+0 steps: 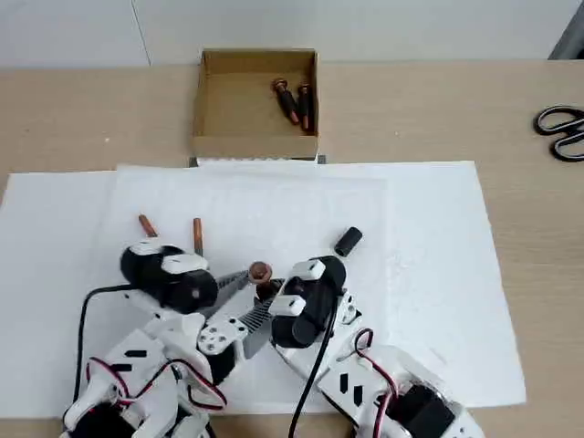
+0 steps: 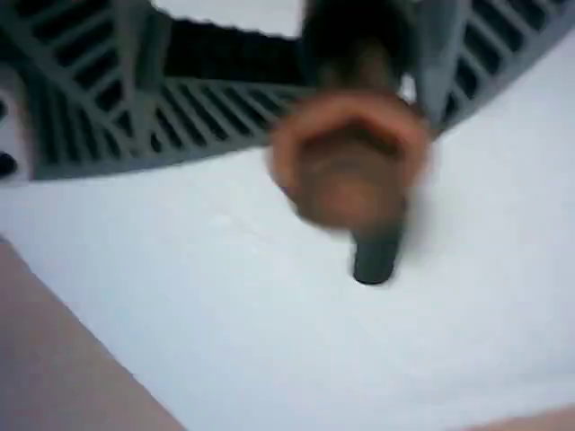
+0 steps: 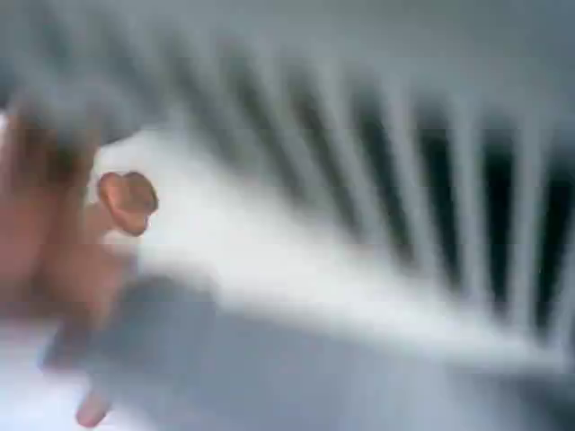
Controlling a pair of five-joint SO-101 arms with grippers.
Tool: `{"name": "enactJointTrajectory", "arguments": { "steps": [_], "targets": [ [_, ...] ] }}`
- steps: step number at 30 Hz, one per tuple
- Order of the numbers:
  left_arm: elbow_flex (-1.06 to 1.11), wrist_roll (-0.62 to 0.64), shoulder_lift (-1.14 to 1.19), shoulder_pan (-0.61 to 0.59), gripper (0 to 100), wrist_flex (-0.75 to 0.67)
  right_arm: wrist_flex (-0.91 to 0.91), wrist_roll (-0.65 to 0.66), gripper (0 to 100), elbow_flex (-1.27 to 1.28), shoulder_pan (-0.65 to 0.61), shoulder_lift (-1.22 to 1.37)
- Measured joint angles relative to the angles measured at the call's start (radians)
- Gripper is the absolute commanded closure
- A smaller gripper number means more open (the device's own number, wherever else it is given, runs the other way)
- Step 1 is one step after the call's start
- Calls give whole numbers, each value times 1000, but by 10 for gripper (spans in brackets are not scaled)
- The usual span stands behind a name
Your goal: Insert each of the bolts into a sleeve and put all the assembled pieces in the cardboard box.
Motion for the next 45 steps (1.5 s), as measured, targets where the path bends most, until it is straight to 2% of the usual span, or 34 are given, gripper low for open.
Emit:
{"name": "enactJointTrajectory", "arguments": {
  "steps": [4,9,13,18,24,28,35,40,45],
  "targets": [
    [-20,-71,0,-75,805,0,0,2,995,0,0,-2],
    [-72,-83,0,-94,822,0,0,2,995,3,0,0],
    [-114,-83,0,-92,1000,0,0,2,995,5,0,0],
    [-106,-86,0,-127,994,0,0,2,995,5,80,0],
    [66,-117,0,-331,994,-34,0,2,995,5,236,0],
    [221,-143,0,-408,994,-109,0,2,995,37,333,0],
    [411,-147,0,-437,994,-204,-29,2,995,107,500,3],
    [485,-147,0,-437,994,-213,-74,2,995,91,509,18],
    [489,-147,0,-437,994,-213,-92,2,995,-75,519,198]
  ]
}}
